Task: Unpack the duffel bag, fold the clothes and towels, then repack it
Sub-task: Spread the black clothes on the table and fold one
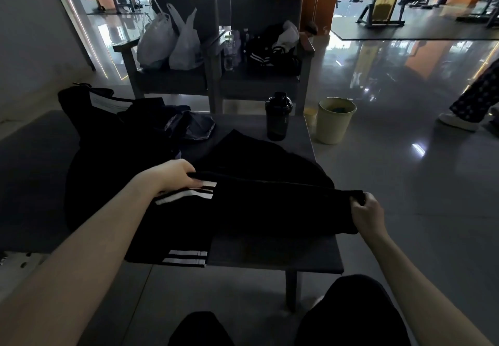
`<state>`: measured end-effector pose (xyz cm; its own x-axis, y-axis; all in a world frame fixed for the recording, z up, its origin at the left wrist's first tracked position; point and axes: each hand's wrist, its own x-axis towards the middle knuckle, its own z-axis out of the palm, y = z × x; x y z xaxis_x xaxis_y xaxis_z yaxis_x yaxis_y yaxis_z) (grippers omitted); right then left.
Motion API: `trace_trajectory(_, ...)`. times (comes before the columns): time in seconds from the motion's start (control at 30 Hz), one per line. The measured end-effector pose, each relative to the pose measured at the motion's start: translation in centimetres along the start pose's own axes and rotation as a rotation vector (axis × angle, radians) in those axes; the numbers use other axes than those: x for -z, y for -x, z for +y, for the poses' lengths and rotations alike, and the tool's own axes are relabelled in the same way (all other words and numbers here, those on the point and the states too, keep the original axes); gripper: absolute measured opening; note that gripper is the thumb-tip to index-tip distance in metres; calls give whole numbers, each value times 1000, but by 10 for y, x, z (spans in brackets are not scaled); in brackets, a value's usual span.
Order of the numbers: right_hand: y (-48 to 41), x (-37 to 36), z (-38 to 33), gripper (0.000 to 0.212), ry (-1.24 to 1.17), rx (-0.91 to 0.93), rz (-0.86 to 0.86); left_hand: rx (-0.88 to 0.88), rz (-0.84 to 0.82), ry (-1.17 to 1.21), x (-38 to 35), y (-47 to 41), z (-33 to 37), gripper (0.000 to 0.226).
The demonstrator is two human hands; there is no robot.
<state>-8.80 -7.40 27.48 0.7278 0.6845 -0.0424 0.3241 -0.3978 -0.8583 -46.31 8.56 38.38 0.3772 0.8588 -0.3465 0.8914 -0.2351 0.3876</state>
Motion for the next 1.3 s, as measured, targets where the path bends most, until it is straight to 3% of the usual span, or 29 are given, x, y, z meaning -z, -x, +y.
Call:
trace_trajectory(0.17,-11,-17,-3,22,-12,-40,32,-26,30,-143,27,-34,14,22)
trace_trajectory(0.27,-21,-29,0,21,-26,-65,42,-59,183,-200,28,-72,25,12)
trace_trajectory(0.47,-39,-48,1,16,-10,-10,57,-89,384,-261,-4,-141,53,24)
trace_trajectory(0.53,-43,-55,3,12,5,55,28,-91,354,-219,-17,-164,55,26)
trace_trajectory(0.73,-55,-70,14,6,180,229,-24,-30,27,-256,-53,-203,37,33)
trace_trajectory(0.93,-62,-75,18,11,322,311,6,-4,53,-368,-61,-191,19,31)
trace_trajectory(1.3,-69,-105,-13,23,473,432,-122,234,-126,-465,-41,-152,-19,32)
